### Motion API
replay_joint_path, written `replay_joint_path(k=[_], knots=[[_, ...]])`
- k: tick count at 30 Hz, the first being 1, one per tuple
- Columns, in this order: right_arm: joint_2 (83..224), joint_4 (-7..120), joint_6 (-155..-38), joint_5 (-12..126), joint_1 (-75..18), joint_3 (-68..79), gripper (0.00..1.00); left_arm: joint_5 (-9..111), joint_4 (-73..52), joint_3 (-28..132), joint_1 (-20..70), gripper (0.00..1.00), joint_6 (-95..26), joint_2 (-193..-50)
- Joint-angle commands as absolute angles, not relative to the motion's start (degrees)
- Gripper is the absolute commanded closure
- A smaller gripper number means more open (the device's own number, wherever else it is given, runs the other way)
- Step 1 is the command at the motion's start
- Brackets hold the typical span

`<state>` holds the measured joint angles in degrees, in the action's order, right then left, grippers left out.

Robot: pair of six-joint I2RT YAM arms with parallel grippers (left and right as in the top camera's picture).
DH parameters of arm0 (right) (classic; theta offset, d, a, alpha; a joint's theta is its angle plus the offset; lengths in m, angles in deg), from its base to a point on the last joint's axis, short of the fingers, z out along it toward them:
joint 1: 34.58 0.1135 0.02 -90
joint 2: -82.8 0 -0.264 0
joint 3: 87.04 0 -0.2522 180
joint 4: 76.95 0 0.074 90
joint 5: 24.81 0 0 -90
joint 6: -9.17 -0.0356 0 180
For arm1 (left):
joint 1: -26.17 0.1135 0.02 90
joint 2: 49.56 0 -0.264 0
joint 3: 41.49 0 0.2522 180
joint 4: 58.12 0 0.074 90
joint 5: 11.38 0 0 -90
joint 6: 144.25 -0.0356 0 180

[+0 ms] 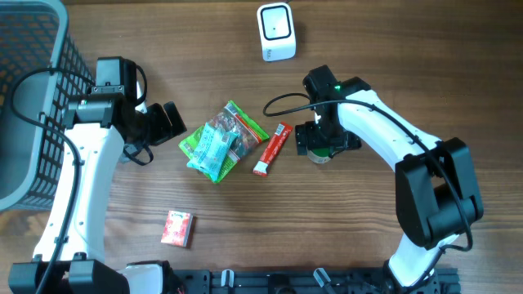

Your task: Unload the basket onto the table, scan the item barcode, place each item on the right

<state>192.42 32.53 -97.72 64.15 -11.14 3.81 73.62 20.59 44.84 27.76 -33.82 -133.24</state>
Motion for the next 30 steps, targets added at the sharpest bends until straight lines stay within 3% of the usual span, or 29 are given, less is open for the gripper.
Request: replay_joint_path(k=[1,3,4,15,18,25,28,30], knots=[[193.2,32.7,-98.9,61.8,-11.1,3.3,0.01,73.1,20.6,44.8,28.0,0.00,-34.5,-133.3],[193.2,32.7,-98.9,61.7,-11.1,3.7,0.23,73.1,20.6,44.8,28.0,0.00,-34.5,-133.3],[193.2,32.7,-99.2,61.7,-11.1,4.0,0.27,73.2,20.6,44.8,28.0,0.00,-34.5,-133.3],[193.2,38.7,-99.4,61.7,-11.1,7.5,0.29,73.2,20.6,44.8,28.0,0.00,-34.5,-133.3],[193.2,38.7,-99.2,61.7,-11.1,7.5,0.18,73.1,20.6,44.8,28.0,0.00,-34.5,-133.3],[193.2,39.0,-99.0,61.7,-11.1,7.5,0.15,73.1,20.6,44.8,28.0,0.00,-34.5,-133.3],[193.2,39.0,-99.0,61.7,-11.1,7.5,0.25,73.2,20.6,44.8,28.0,0.00,-34.5,-133.3],[193.2,39.0,-99.0,61.7,-11.1,7.5,0.41,73.1,20.6,44.8,28.0,0.00,-34.5,-133.3]])
